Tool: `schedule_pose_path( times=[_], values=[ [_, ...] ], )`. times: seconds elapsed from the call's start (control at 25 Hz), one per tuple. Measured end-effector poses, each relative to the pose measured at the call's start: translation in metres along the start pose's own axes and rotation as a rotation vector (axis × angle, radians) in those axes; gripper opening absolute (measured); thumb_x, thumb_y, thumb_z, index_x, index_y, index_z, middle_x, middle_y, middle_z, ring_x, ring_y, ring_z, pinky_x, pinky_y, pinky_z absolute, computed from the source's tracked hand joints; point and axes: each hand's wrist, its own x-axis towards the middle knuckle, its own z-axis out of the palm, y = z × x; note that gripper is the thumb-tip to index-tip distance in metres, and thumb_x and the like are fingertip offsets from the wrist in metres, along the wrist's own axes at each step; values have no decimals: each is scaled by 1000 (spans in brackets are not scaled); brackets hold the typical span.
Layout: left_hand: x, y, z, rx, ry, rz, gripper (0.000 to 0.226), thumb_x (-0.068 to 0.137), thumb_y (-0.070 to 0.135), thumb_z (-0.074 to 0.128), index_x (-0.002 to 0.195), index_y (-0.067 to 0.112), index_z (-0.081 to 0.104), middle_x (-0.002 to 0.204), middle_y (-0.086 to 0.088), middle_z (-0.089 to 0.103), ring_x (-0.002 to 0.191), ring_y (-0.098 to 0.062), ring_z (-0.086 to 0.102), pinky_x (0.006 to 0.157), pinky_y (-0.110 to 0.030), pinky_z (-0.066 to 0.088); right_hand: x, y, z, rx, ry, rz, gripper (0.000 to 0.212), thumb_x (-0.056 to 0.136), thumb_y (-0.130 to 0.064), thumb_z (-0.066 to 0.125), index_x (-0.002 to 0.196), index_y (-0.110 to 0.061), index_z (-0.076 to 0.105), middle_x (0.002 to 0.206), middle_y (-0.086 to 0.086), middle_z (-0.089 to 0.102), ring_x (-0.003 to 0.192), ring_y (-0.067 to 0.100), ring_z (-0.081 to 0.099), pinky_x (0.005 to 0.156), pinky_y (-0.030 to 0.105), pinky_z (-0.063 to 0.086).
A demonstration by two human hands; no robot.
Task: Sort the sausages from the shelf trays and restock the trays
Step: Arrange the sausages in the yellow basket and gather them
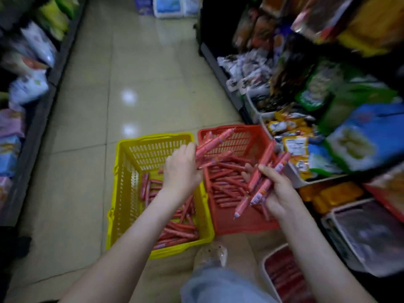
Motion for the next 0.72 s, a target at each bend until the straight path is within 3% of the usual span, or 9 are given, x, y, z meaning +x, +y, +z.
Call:
schedule_pose_path(
  times=[0.08,0.2,0.24,0.28,0.4,0.48,0.6,0.72],
  values=[
    [-7,68,-16,-221,-35,8,46,70,18,70,112,7,55,103,-11,60,100,-34,56,78,-41,42,-40,-27,-25,152,33,-53,4,85,-4,56,85,-6,59,79,14,72,72,22,71,74,48,56],
    [-37,172,-32,-572,-156,138,35,68,19,68,100,13,54,95,-5,62,94,-29,58,74,-38,43,-109,-64,-69,258,67,-215,21,53,-12,83,71,-8,72,83,14,72,76,27,71,80,55,51],
    [-50,201,-36,-664,-214,168,35,66,20,67,98,15,54,93,-2,63,91,-26,60,74,-37,45,-132,-75,-86,292,81,-264,16,50,-13,82,64,-9,74,81,14,72,75,28,71,78,58,51],
    [-62,225,-40,-733,-270,186,37,64,21,66,100,16,55,94,1,65,90,-21,61,75,-34,46,-157,-84,-100,327,92,-309,5,56,-12,76,59,-9,73,76,13,72,72,28,71,72,59,54],
    [-105,287,-52,-960,-506,232,45,68,2,71,106,19,55,90,13,62,84,-3,57,71,-11,43,-229,-104,-148,418,144,-457,15,66,-11,59,58,-8,71,67,12,70,61,27,69,52,46,57],
    [-130,314,-55,-1064,-643,237,45,65,-4,71,96,24,55,80,18,60,72,1,57,64,-9,41,-265,-106,-178,464,160,-575,10,65,-9,63,65,-8,72,71,10,71,66,25,70,58,44,58],
    [-165,343,-58,-1102,-808,231,39,67,-10,67,85,22,55,66,13,54,50,8,47,50,-9,37,-308,-99,-213,470,176,-656,11,68,-10,66,78,-10,70,79,7,68,78,25,68,83,49,55],
    [-201,359,-60,-1063,-915,250,37,60,1,69,88,22,56,76,0,59,64,-12,52,61,-23,44,-339,-85,-235,488,196,-715,16,78,-9,55,70,-9,68,69,4,66,68,22,67,79,47,54]
  ],
)
